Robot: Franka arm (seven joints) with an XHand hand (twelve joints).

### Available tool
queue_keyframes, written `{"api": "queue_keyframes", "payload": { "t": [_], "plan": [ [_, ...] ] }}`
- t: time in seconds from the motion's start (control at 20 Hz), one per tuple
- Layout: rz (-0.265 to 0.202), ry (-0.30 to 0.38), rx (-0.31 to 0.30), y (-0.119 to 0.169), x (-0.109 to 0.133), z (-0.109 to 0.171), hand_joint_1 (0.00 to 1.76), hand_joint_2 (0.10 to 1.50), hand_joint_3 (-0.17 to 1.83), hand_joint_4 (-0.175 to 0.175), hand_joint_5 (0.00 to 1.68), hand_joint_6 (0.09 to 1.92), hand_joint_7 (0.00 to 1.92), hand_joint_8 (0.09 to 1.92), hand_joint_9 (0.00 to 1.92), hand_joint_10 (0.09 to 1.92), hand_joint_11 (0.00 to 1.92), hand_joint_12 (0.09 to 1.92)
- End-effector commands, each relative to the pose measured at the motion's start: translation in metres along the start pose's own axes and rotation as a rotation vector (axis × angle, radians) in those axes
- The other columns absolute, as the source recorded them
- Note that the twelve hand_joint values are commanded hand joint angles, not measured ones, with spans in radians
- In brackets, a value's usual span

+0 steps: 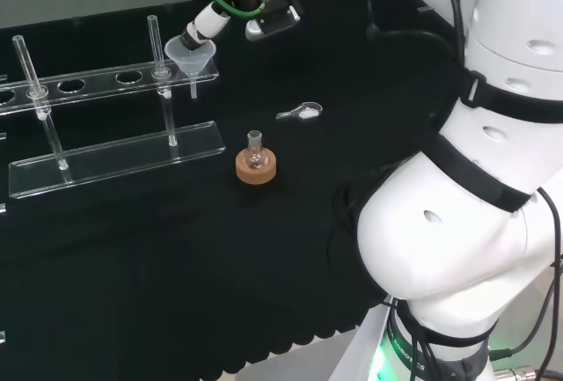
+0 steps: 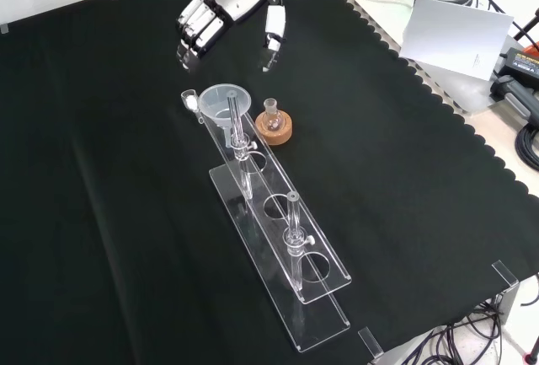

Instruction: Pick up the funnel from the transparent funnel stand.

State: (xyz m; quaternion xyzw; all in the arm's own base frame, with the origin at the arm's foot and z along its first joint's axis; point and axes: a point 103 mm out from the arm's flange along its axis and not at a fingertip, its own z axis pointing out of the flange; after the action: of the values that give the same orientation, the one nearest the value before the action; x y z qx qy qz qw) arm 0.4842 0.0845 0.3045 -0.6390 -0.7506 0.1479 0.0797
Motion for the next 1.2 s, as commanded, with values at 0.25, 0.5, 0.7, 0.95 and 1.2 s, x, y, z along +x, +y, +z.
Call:
{"api": "queue_keyframes", "payload": {
  "t": [0.25,0.5,0.7,0.95,1.2],
  "plan": [
    [-0.028,-0.052,0.082,0.009,0.015,0.000,0.50,0.78,0.17,-0.018,0.03,0.09,0.00,0.38,0.08,0.89,0.15,1.51],
    [-0.030,-0.109,0.098,0.011,0.022,-0.001,0.56,0.75,0.16,-0.021,0.02,0.09,0.00,0.32,0.04,0.93,0.18,1.54],
    [-0.042,-0.144,0.126,0.017,0.028,-0.002,0.60,0.74,0.15,-0.021,0.02,0.09,0.00,0.24,0.00,0.89,0.18,1.54],
    [-0.059,-0.167,0.142,0.023,0.035,-0.001,0.63,0.73,0.15,-0.005,0.01,0.09,0.00,0.14,0.00,0.81,0.19,1.54],
    [-0.055,-0.189,0.158,0.029,0.038,0.001,0.63,0.72,0.16,0.028,0.00,0.09,0.00,0.09,0.00,0.78,0.21,1.55]
  ]
}}
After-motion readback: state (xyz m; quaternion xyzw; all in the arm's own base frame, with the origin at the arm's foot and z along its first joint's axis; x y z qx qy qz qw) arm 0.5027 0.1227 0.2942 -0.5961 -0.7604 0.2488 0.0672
